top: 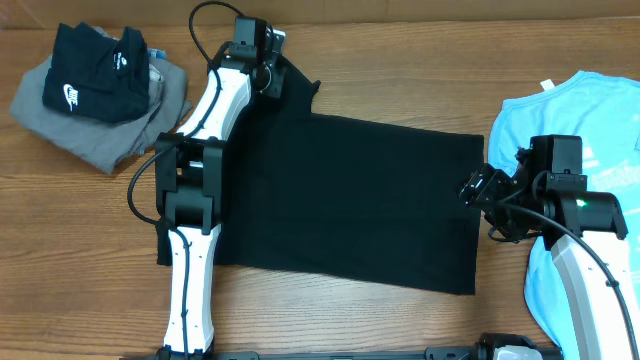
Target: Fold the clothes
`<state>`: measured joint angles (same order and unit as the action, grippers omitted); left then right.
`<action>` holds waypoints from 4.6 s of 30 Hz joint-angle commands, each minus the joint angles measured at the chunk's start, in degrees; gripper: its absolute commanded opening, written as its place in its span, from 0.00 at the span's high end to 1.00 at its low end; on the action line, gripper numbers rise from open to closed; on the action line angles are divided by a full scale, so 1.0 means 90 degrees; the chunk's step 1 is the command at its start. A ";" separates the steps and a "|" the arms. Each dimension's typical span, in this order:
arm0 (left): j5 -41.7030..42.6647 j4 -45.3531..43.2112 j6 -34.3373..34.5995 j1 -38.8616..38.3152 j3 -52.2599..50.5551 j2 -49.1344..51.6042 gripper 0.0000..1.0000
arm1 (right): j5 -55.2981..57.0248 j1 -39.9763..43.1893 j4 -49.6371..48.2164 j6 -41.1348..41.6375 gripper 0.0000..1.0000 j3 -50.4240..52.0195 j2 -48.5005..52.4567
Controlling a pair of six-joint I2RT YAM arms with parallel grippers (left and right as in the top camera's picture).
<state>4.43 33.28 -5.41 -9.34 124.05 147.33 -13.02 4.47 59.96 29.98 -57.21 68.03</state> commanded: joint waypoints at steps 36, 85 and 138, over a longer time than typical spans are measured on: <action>-0.0228 0.3840 0.0270 0.0034 0.1025 -0.1564 0.96 | 0.1569 0.0226 -0.5595 -0.0835 0.22 -0.0141 0.4189; -0.0704 0.6936 0.0597 0.0512 0.0959 -0.2455 0.96 | 0.1246 0.0226 -0.0495 -0.0809 0.96 -0.0143 0.1013; -0.0646 0.5557 0.0695 0.0840 -0.2217 -0.3740 0.00 | 0.0962 0.0226 0.0362 -0.0216 0.32 0.0634 0.1037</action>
<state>-2.20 85.14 0.49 -2.13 100.97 115.48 -4.45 6.35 63.68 28.42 -51.64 77.93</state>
